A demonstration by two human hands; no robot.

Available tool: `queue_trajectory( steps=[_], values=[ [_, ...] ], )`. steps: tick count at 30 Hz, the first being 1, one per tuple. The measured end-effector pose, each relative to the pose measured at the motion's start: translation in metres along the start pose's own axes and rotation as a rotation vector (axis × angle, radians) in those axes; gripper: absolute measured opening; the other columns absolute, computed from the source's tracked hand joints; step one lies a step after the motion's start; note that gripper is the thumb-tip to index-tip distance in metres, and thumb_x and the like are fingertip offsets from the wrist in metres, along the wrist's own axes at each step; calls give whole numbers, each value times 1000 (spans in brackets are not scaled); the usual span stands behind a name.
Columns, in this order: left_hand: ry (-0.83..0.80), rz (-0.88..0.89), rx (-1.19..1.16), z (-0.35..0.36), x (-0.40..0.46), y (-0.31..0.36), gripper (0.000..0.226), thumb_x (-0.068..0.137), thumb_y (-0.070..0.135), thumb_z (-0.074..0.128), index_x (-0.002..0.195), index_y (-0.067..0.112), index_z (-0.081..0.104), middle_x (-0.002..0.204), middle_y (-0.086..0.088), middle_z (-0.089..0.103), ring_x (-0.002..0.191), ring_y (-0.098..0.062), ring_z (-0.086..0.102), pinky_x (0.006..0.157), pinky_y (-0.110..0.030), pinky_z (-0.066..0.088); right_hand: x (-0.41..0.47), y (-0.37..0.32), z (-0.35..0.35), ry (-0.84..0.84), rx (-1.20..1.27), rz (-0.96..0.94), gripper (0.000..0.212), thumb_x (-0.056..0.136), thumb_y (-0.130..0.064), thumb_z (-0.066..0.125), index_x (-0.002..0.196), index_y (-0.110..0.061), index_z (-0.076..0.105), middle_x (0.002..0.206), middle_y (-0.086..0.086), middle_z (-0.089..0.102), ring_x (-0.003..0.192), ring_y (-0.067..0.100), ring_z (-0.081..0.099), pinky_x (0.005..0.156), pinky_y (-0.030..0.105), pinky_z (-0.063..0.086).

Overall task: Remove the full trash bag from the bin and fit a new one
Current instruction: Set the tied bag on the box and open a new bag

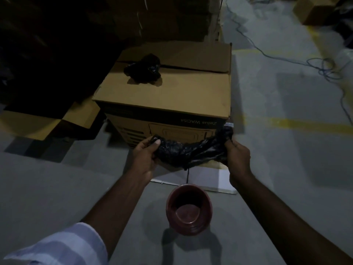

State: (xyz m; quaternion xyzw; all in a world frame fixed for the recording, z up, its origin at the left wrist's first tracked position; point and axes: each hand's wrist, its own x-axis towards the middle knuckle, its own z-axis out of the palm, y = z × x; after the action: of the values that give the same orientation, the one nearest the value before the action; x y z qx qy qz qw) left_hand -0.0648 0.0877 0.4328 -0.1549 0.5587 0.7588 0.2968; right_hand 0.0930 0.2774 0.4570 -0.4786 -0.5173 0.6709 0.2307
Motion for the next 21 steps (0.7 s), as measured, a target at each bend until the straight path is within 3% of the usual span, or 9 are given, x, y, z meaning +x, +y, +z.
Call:
queue_trajectory(
  steps=[3, 5, 9, 11, 14, 16, 19, 21],
  values=[
    [53, 0, -11, -6, 8, 0, 29, 95, 0, 64, 123, 6, 64, 109, -15, 71, 113, -38, 65, 98, -55, 54, 8, -1, -2, 26, 57, 41, 16, 100, -16, 63, 97, -6, 75, 103, 19, 74, 92, 34, 70, 69, 37, 61],
    [83, 2, -17, -8, 13, 2, 25, 96, 2, 64, 120, 7, 65, 106, -15, 72, 115, -40, 65, 103, -60, 51, 12, 0, -2, 6, 122, 70, 20, 99, -14, 62, 110, -1, 74, 114, 24, 73, 103, 41, 70, 75, 42, 62],
    [109, 9, 19, -9, 16, 1, 21, 98, 12, 65, 118, 8, 66, 110, -14, 72, 117, -39, 65, 98, -53, 55, 8, 1, 7, -90, 267, 139, 30, 103, -8, 56, 129, 4, 65, 117, 25, 70, 93, 31, 69, 69, 35, 62],
    [83, 9, 99, -9, 13, 0, 43, 92, 36, 73, 125, 10, 66, 118, -13, 73, 116, -36, 67, 97, -54, 57, 5, 2, 14, -144, 295, 151, 26, 102, -4, 54, 126, 0, 66, 112, 20, 72, 90, 28, 70, 71, 35, 62],
    [-47, 7, 225, -9, 6, -1, 99, 59, 73, 83, 139, 21, 56, 134, -6, 66, 122, -32, 65, 100, -58, 54, 2, 7, 24, -198, 301, 148, 25, 100, 0, 57, 122, -1, 68, 110, 19, 73, 89, 29, 72, 66, 33, 62],
    [-68, 101, 391, -5, -2, 0, 115, 50, 84, 80, 148, 35, 44, 151, 0, 49, 134, -26, 54, 108, -55, 49, 1, 10, 31, -214, 298, 154, 29, 100, -1, 57, 128, 0, 65, 116, 22, 72, 92, 30, 73, 66, 33, 62],
    [-106, 366, 816, -3, -13, 0, 101, 56, 87, 71, 146, 55, 37, 166, 4, 27, 151, -24, 30, 117, -53, 37, 0, 16, 41, -204, 294, 169, 31, 100, 1, 56, 130, 1, 64, 119, 23, 73, 100, 34, 72, 67, 34, 62],
    [-206, 488, 986, -1, -20, -2, 92, 58, 83, 74, 141, 57, 43, 164, 10, 29, 152, -20, 29, 119, -49, 33, -1, 20, 47, -210, 271, 167, 30, 99, -1, 59, 128, 3, 63, 120, 25, 72, 103, 37, 72, 68, 35, 62]
  ],
)
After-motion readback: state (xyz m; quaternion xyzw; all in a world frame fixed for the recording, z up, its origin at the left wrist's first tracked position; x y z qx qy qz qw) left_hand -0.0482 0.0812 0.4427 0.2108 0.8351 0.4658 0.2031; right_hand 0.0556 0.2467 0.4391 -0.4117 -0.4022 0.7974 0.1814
